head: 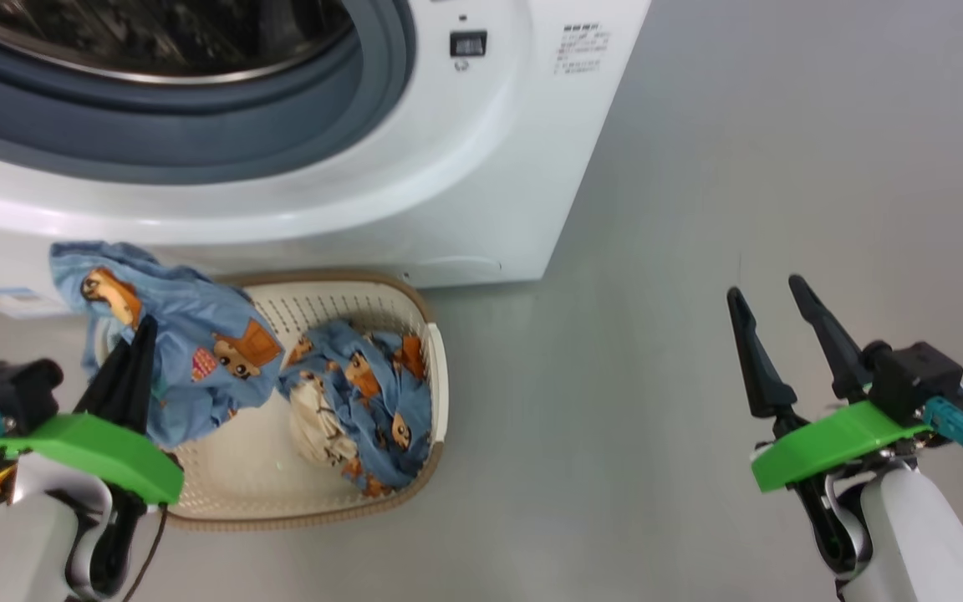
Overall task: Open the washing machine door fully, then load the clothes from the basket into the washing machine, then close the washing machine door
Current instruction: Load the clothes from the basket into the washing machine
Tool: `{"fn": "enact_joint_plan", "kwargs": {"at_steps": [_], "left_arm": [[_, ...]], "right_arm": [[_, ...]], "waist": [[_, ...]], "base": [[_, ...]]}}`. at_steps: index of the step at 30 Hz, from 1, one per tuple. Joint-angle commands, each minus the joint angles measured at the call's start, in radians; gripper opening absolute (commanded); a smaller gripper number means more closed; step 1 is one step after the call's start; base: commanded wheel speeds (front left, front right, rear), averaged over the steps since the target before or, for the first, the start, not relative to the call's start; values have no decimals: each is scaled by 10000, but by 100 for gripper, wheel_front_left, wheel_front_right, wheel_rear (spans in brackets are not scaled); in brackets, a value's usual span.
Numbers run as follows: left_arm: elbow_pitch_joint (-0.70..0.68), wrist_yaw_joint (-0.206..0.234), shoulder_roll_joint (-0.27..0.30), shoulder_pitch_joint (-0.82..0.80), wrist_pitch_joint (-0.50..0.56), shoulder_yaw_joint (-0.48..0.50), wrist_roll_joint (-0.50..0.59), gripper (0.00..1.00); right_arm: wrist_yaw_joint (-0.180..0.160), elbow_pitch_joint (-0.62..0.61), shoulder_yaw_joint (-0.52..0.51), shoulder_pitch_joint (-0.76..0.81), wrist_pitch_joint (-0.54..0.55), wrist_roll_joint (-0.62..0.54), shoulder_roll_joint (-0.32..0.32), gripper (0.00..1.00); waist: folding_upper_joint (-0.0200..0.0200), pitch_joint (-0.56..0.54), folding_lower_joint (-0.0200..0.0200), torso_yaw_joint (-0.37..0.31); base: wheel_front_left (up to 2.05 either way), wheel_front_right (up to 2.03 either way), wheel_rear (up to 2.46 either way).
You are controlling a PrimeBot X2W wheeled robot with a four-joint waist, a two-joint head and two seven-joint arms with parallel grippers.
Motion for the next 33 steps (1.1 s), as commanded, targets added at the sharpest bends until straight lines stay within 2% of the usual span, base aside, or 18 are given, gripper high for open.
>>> {"fn": "enact_joint_plan", "kwargs": {"at_steps": [1, 19, 26, 33], "left_arm": [[-493, -15, 319, 295, -63, 661, 268, 0], [-3250, -15, -438, 3286, -63, 2829, 1908, 0], [-4131, -15, -744, 4246, -63, 3506, 2207, 0], [-4417, -15, -846, 4458, -63, 3660, 2307, 0]], "right_arm": [[16, -166, 125, 359, -48, 137, -107, 100], [16, -209, -363, 1838, -48, 488, -521, 100], [16, -282, -428, 2010, -48, 527, -558, 100], [16, -352, -466, 2045, -48, 481, -499, 100]], "waist": [[0, -761, 0, 143], [0, -2216, 0, 251], [0, -2263, 0, 201], [0, -2180, 0, 177]], "base": [[0, 0, 0], [0, 0, 0], [0, 0, 0], [0, 0, 0]]}}
